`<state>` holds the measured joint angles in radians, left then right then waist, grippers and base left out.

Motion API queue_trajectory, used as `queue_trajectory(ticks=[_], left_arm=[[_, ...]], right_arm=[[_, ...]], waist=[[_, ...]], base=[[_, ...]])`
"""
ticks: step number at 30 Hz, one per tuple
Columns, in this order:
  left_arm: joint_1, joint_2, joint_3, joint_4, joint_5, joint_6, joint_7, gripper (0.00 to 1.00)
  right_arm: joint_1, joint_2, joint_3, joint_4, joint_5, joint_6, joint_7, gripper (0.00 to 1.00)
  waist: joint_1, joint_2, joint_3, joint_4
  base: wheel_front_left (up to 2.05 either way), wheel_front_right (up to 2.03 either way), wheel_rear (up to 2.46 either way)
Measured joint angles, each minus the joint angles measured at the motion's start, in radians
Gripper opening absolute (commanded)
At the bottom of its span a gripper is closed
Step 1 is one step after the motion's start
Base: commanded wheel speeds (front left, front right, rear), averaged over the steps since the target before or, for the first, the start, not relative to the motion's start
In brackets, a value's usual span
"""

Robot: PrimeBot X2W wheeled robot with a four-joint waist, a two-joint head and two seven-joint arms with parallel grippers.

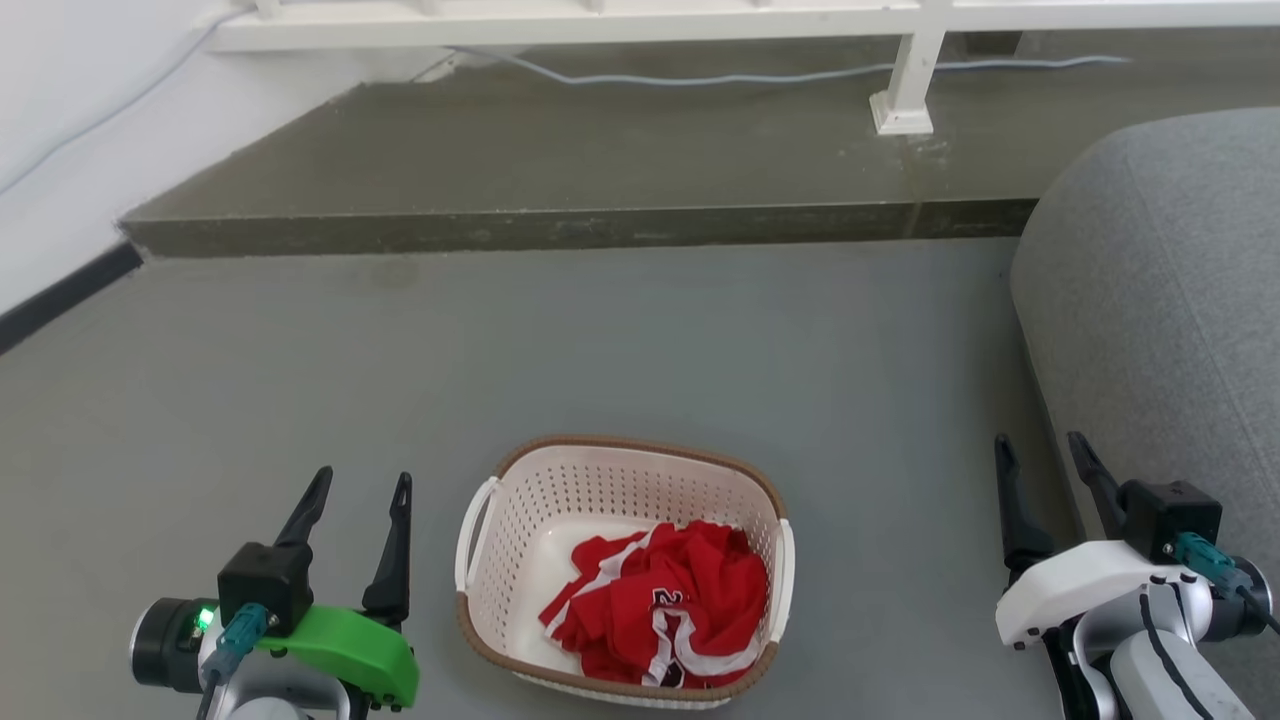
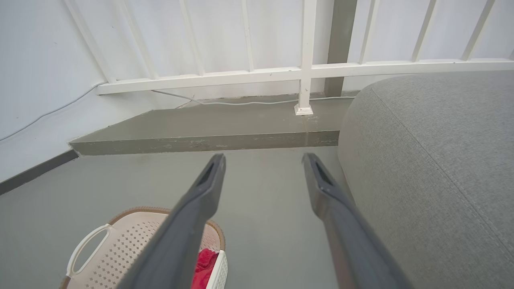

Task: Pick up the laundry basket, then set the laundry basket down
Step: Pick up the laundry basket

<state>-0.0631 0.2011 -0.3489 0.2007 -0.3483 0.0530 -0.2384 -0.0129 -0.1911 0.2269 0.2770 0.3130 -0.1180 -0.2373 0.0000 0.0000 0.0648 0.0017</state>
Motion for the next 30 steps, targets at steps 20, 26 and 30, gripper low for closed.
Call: queue_trajectory(ticks=[20,26,30], left_arm=[[-0.091,-0.005,0.003,-0.006,-0.005,-0.009,0.019,1.0],[-0.139,-0.005,0.004,0.019,-0.012,-0.02,0.041,1.0],[-0.178,-0.004,0.012,0.048,-0.018,-0.035,0.053,1.0]], right_arm=[[-0.069,0.004,0.0,-0.055,0.0,-0.006,0.009,1.0],[-0.106,0.006,0.001,-0.074,-0.006,-0.006,0.009,1.0],[-0.134,0.008,0.003,-0.084,-0.007,-0.006,0.009,1.0]], waist=[[0.0,0.0,0.172,0.007],[0.0,0.0,0.247,0.003],[0.0,0.0,0.298,-0.002]], base=[[0.0,0.0,0.0],[0.0,0.0,0.0],[0.0,0.0,0.0]])
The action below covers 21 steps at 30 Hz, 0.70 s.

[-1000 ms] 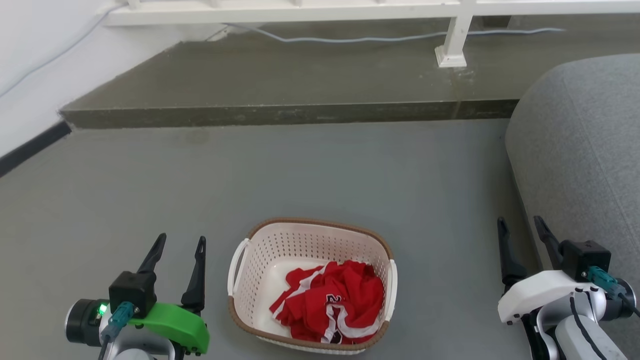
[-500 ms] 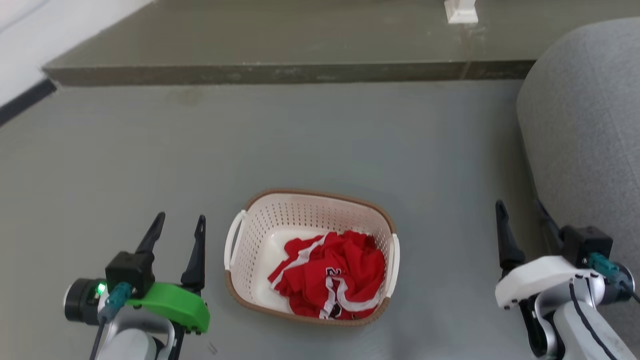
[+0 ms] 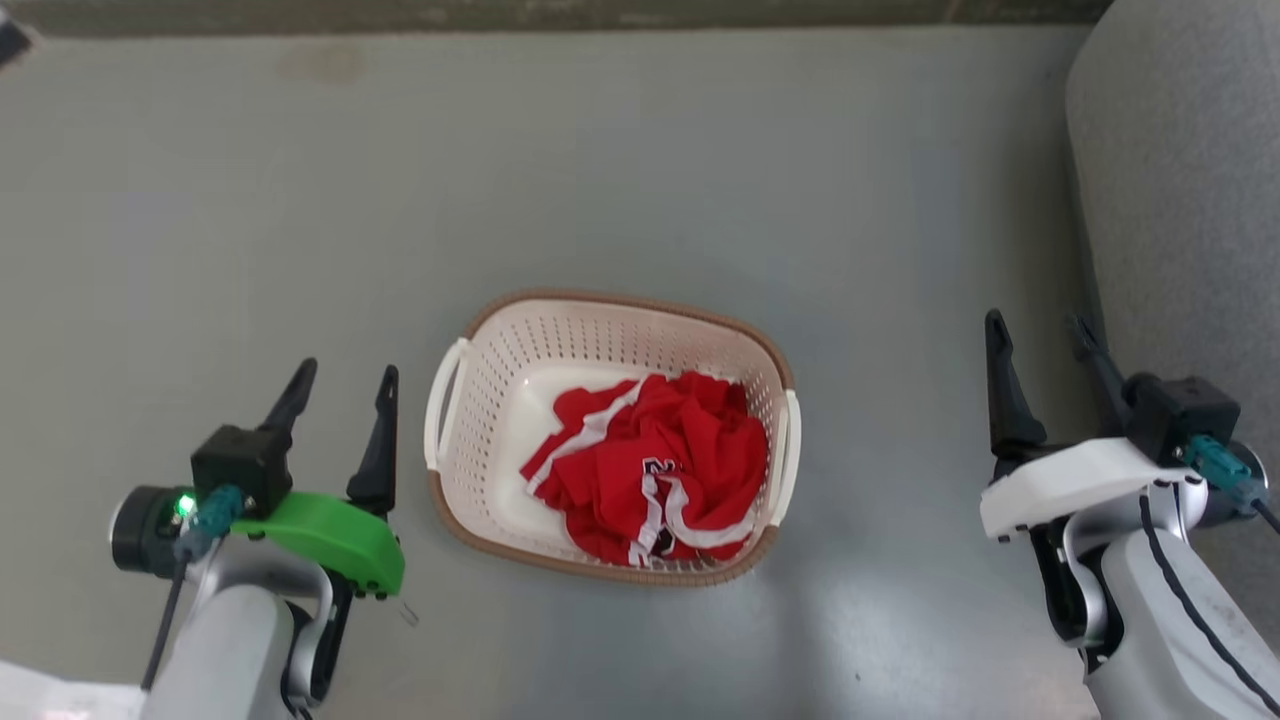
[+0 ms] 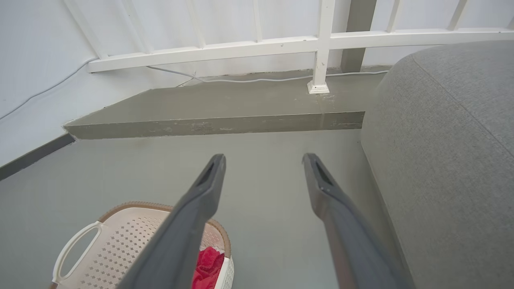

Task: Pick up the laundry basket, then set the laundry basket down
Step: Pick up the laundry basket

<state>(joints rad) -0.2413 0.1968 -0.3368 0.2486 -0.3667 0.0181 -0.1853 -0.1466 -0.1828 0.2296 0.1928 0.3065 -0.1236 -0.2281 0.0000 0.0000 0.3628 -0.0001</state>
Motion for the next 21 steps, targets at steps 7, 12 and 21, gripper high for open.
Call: queue_trajectory(ticks=[7,12,21], left_arm=[[-0.072,0.0,0.007,0.071,-0.044,-0.028,0.043,1.0],[-0.116,0.0,0.01,0.119,-0.059,-0.048,0.068,1.0],[-0.22,0.002,0.017,0.221,-0.072,-0.081,0.111,1.0]], right_arm=[[-0.047,0.004,0.002,-0.021,-0.003,0.0,0.0,1.0],[-0.074,0.012,0.003,-0.032,-0.006,0.0,0.0,1.0],[-0.119,0.032,0.006,-0.045,-0.007,0.0,0.0,1.0]], waist=[[0.0,0.0,0.089,-0.015],[0.0,0.0,0.142,-0.027],[0.0001,0.0,0.256,-0.061]], base=[[0.0,0.0,0.0],[0.0,0.0,0.0],[0.0,0.0,0.0]])
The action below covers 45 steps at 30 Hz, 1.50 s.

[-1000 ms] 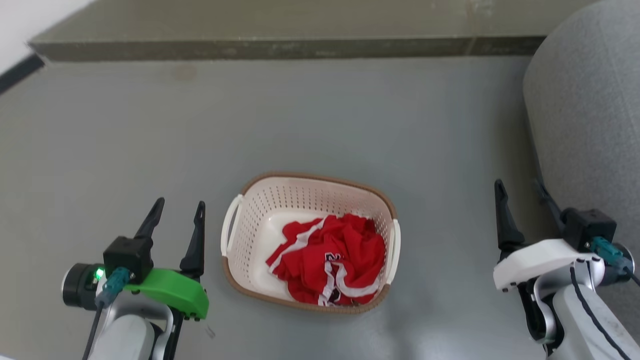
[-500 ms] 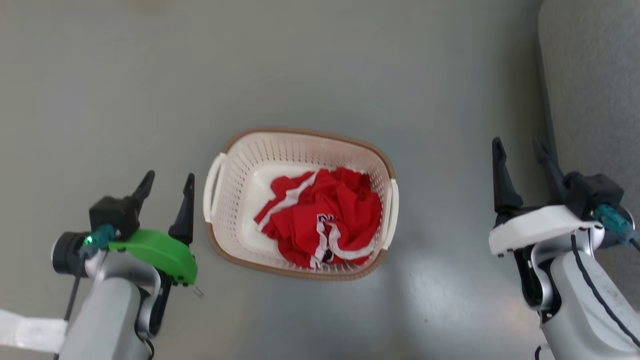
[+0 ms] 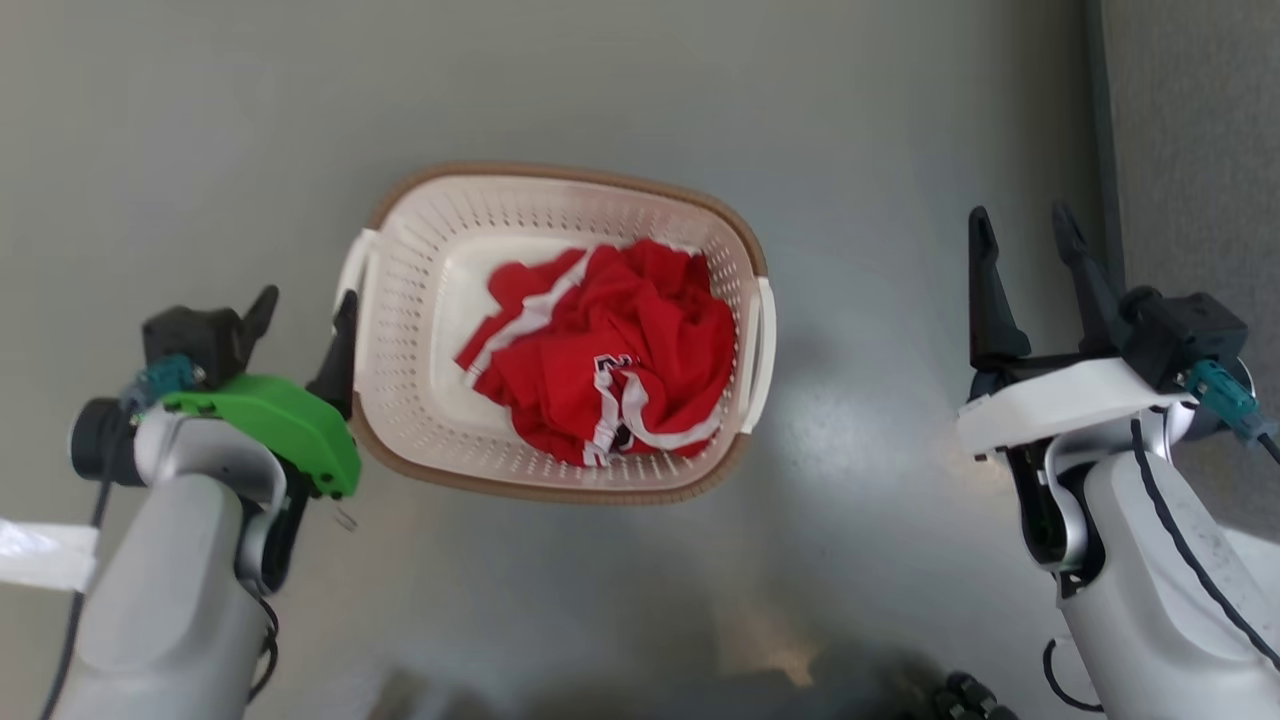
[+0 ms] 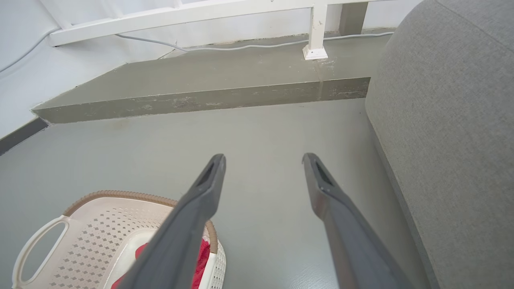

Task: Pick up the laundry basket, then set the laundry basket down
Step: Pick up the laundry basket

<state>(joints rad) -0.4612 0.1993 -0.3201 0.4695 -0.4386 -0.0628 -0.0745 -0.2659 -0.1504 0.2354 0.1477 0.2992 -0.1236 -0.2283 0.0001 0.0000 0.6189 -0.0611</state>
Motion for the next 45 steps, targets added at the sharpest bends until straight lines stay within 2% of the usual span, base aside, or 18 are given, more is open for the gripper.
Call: queue_trajectory(ticks=[14,31,32,33,34,36,45], left_arm=[[-0.128,0.02,0.025,0.166,-0.029,-0.026,0.013,1.0],[-0.204,0.012,-0.004,0.347,-0.072,-0.053,0.072,1.0],[-0.213,0.01,-0.004,0.356,-0.083,-0.053,0.074,0.81],[-0.22,0.009,-0.004,0.361,-0.089,-0.057,0.074,0.56],[-0.224,0.008,-0.004,0.365,-0.093,-0.06,0.074,0.42],[-0.234,0.007,-0.004,0.374,-0.095,-0.06,0.074,0.0],[-0.262,-0.002,-0.011,0.418,-0.107,-0.065,0.069,0.0]], right_arm=[[-0.05,0.024,0.002,0.011,0.0,0.002,-0.01,1.0],[-0.075,0.028,0.002,0.031,0.0,0.012,-0.015,1.0],[-0.075,0.028,0.001,0.033,0.0,0.012,-0.018,1.0],[-0.075,0.028,0.001,0.034,0.0,0.012,-0.019,1.0],[-0.075,0.028,0.001,0.035,0.0,0.012,-0.019,1.0],[-0.076,0.028,0.0,0.037,0.0,0.012,-0.019,1.0],[-0.09,0.03,-0.004,0.044,0.0,0.014,-0.022,1.0]], waist=[[0.0,0.0,0.148,-0.051],[-0.0001,0.0,0.192,-0.075],[0.0,0.0,0.194,-0.075],[0.0,0.0,0.195,-0.075],[0.0,0.0,0.196,-0.076],[0.0,0.0,0.198,-0.076],[0.0,0.0,0.203,-0.071]], base=[[0.0,0.0,0.0],[0.0,0.0,0.0],[0.0,0.0,0.0],[0.0,0.0,0.0],[0.0,0.0,0.0],[0.0,0.0,0.0],[0.0,0.0,0.0]])
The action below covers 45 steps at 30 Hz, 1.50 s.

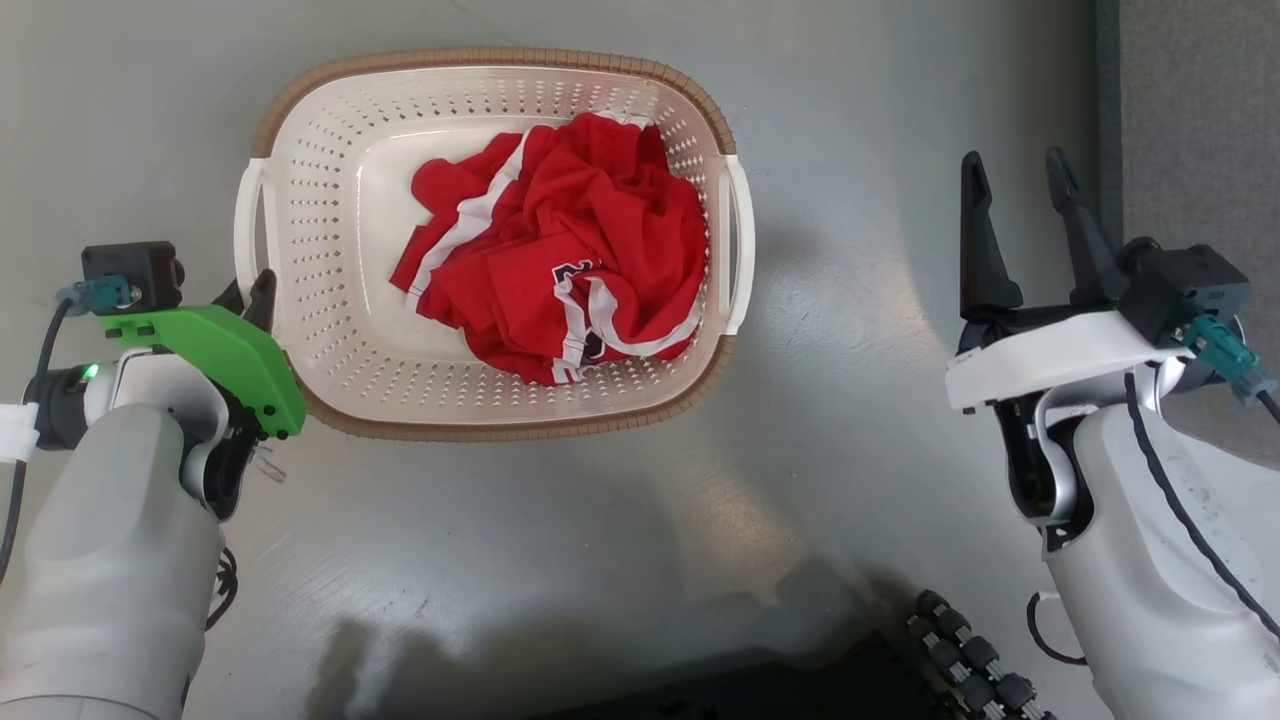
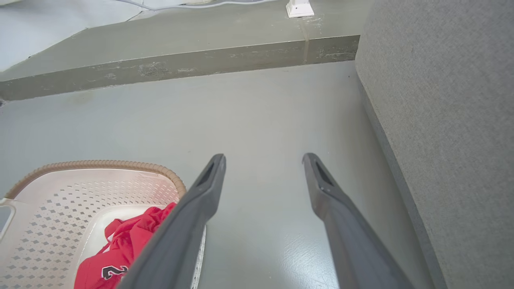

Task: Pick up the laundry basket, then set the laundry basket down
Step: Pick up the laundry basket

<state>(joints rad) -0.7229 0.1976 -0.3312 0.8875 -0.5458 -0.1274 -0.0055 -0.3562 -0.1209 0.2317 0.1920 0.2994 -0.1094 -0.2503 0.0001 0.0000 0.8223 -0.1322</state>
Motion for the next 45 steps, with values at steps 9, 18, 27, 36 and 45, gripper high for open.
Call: queue_trajectory(ticks=[9,18,27,36,45], left_arm=[[-0.015,-0.015,-0.025,0.033,-0.017,0.0,-0.01,0.0],[-0.015,-0.029,-0.058,0.047,-0.068,0.0,0.002,0.0],[-0.015,-0.032,-0.075,0.066,-0.119,0.0,0.024,0.76],[-0.014,-0.032,-0.094,0.078,-0.136,0.0,0.051,1.0],[-0.014,-0.031,-0.092,0.058,-0.16,0.0,-0.066,1.0]], right_arm=[[-0.005,0.001,-0.005,0.01,0.0,0.004,-0.001,1.0],[-0.009,0.006,-0.006,0.024,0.0,0.011,-0.001,1.0],[-0.015,0.01,-0.009,0.025,-0.001,0.012,-0.001,1.0],[-0.015,0.011,-0.018,0.026,-0.002,0.013,-0.001,1.0],[-0.016,0.01,-0.041,0.053,-0.005,0.02,-0.001,1.0]], waist=[[0.0,0.0001,-0.002,0.008],[-0.0001,0.0001,-0.013,0.018],[-0.0001,0.0,-0.019,0.023],[-0.0001,0.0,-0.021,0.025],[-0.0001,0.0,-0.059,0.033]], base=[[0.0,0.0,0.0],[0.0,0.0,0.0],[0.0,0.0,0.0],[0.0,0.0,0.0],[0.0,0.0,0.0]])
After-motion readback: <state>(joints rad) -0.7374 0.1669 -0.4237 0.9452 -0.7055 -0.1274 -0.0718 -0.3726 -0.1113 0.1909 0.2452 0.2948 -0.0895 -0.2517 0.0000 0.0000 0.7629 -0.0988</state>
